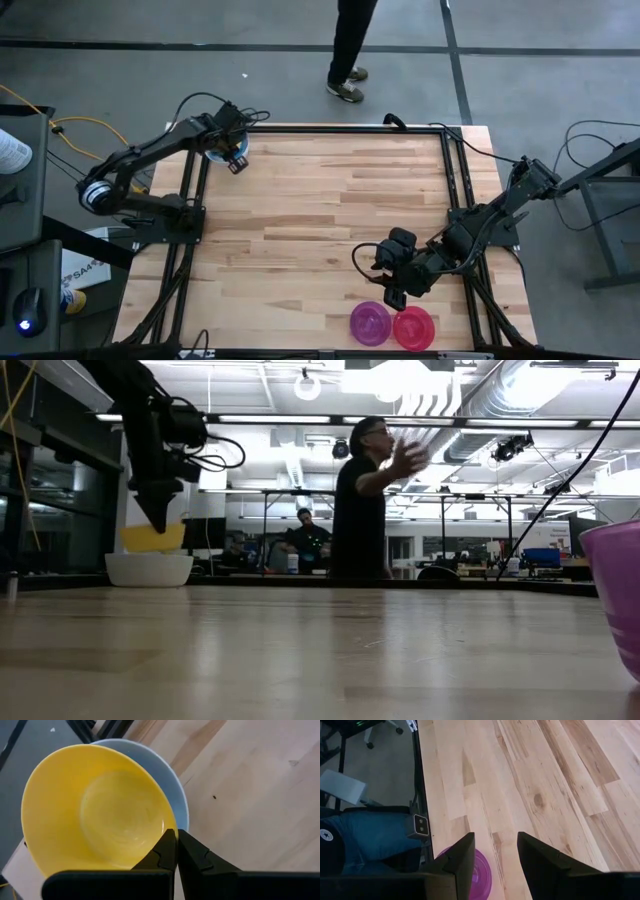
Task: Nest bowls inside each other
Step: Stack the yellow bowl on the blue bowl
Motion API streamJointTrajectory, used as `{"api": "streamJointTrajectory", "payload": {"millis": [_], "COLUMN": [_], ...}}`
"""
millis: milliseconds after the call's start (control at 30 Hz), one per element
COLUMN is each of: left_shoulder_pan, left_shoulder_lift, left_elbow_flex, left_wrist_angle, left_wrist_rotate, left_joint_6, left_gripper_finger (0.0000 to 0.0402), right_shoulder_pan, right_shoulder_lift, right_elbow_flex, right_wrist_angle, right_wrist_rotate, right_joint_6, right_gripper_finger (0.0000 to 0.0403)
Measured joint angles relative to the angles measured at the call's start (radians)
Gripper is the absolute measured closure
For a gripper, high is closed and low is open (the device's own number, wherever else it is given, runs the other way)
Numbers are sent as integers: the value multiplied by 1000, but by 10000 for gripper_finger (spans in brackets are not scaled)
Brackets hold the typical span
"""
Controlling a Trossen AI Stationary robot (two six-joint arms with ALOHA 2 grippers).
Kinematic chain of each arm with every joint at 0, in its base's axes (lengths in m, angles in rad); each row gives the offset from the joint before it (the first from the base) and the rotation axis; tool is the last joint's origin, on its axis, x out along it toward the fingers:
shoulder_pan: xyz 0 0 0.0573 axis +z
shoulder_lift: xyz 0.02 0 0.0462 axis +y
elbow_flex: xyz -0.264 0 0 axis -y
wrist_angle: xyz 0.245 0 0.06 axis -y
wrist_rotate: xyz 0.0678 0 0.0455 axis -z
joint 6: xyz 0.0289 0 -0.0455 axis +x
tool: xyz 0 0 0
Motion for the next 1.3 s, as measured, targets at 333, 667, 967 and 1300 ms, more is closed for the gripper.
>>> {"api": "streamJointTrajectory", "payload": {"millis": [333, 667, 967, 1300], "left_shoulder_pan": [-2, 13, 66, 63], "left_shoulder_lift": [73, 80, 84, 158], "left_elbow_flex": [0, 0, -77, -81], "left_wrist_angle": [50, 51, 138, 138], "left_wrist_rotate": [-54, -92, -10, -26], "left_joint_6": [-8, -19, -34, -37], "left_gripper_finger": [401, 401, 401, 401], "right_shoulder_pan": [0, 0, 12, 13], "right_shoulder_lift": [0, 0, 0, 0], "right_elbow_flex": [0, 0, 0, 0], "right_wrist_angle": [0, 0, 0, 0], "right_wrist_rotate": [-3, -3, -4, -1], "right_joint_6": [1, 0, 0, 2], "right_gripper_finger": [261, 261, 261, 261]}}
